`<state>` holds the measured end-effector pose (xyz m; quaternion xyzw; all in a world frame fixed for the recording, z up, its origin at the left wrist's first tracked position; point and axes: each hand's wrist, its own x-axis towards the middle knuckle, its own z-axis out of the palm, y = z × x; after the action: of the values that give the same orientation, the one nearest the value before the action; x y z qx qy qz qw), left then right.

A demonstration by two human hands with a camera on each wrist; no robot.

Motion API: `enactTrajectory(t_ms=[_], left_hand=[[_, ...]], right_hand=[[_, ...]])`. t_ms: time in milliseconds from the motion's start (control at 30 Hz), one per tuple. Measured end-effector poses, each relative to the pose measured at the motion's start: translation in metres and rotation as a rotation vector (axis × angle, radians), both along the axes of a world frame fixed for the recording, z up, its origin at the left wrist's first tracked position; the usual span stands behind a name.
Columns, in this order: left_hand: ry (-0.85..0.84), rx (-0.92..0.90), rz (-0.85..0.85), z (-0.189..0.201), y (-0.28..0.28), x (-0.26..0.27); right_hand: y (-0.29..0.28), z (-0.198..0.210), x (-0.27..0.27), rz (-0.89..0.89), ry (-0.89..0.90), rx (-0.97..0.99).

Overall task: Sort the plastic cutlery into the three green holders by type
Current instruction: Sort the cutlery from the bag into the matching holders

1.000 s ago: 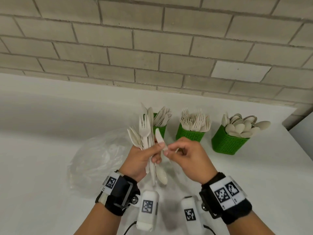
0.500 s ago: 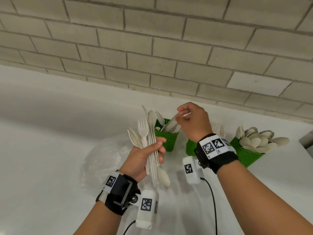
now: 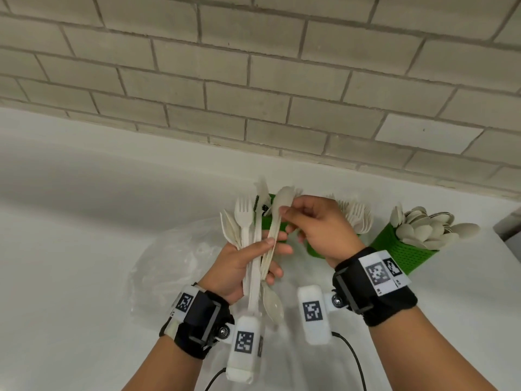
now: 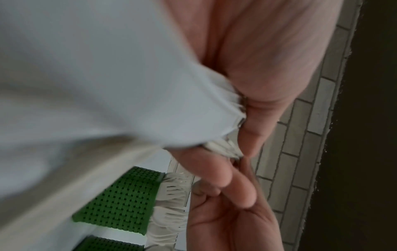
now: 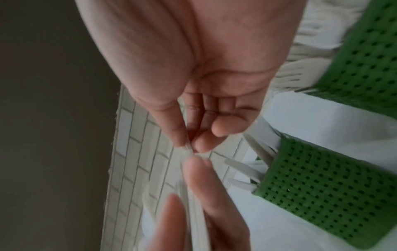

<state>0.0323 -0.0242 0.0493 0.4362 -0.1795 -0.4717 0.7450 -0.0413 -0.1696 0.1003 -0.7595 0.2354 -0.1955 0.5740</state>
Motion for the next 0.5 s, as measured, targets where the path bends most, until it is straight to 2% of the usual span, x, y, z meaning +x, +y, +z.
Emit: enactTrajectory(t_ms=[100, 333, 500], left_hand=[[0.016, 0.005, 0.081, -0.003, -0.003, 0.000], [-0.089, 0.044, 0.068, -0.014, -0.010, -0.015], [-0.121, 0.037, 0.087, -0.023, -0.016, -0.020]], right_hand=[[-0.005, -0.002, -0.011, -0.085, -0.084, 0.097], [0.001, -0.011, -0.030, -0.200, -0.092, -0.065], [0.001, -0.018, -0.046, -0.126, -0.156, 0.217]])
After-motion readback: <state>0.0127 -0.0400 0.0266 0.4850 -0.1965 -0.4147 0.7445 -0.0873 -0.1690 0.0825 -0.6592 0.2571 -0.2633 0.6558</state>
